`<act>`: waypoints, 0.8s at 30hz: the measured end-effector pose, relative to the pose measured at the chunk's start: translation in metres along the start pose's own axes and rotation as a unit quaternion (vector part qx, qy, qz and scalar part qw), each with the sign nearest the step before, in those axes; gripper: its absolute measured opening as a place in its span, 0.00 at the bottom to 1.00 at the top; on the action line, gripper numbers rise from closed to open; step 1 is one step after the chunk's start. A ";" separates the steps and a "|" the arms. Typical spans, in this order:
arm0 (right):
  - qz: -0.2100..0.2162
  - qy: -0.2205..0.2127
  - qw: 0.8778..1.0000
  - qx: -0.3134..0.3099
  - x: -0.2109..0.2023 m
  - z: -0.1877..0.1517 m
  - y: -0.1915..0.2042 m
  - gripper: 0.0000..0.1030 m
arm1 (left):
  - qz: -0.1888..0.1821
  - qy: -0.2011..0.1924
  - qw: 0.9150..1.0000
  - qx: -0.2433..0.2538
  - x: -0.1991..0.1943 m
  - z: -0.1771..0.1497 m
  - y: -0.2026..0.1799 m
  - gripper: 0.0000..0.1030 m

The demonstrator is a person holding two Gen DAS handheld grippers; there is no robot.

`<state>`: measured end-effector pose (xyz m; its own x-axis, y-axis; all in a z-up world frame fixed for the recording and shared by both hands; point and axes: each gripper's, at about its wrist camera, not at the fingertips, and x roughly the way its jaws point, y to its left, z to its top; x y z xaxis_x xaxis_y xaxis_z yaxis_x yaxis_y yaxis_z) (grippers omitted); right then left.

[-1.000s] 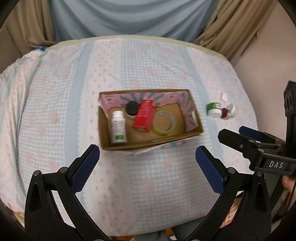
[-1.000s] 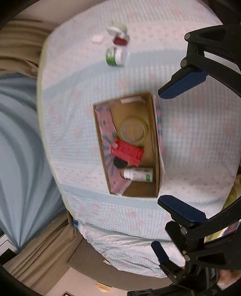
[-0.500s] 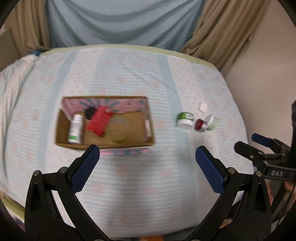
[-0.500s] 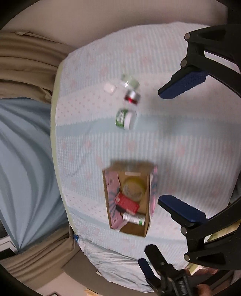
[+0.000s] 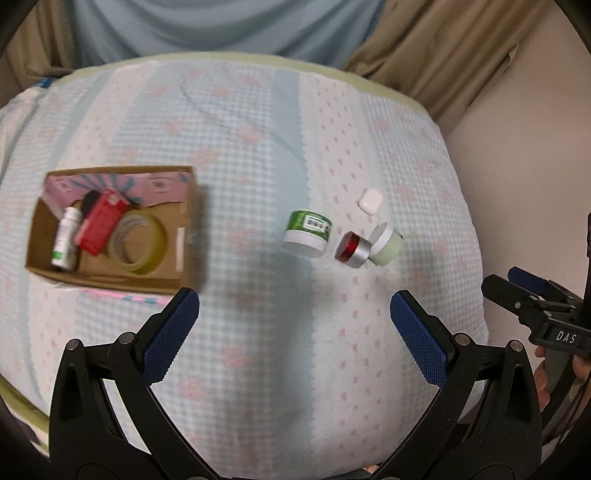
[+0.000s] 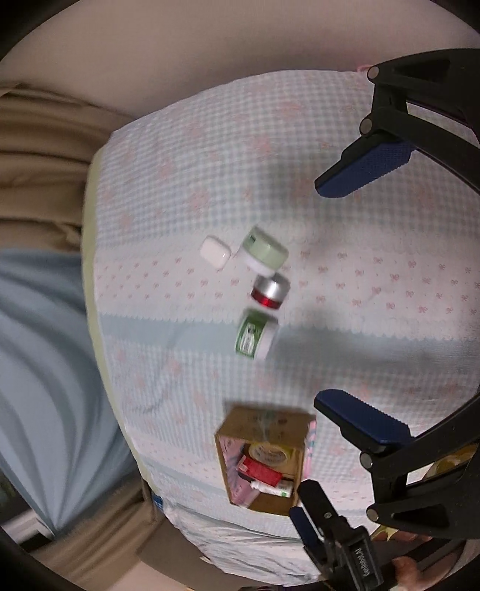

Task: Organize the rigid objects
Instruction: 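Lift both tools away and move toward the remaining jars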

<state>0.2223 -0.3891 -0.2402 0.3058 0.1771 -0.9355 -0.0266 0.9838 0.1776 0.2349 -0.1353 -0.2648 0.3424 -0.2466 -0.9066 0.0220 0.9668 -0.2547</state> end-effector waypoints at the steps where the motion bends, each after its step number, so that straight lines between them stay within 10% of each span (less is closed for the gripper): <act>1: 0.002 0.006 1.000 0.013 0.007 0.003 -0.008 1.00 | -0.001 0.007 1.000 0.001 0.010 0.004 -0.003 1.00; 24: -0.003 0.152 0.964 0.218 0.213 0.064 -0.091 1.00 | 0.015 0.164 0.985 0.048 0.243 0.067 -0.035 1.00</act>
<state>0.3510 -0.4430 -0.4363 0.0107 0.2375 -0.9713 0.3972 0.8905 0.2221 0.3807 -0.2250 -0.4538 0.0229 -0.2109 -0.9772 0.1100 0.9721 -0.2072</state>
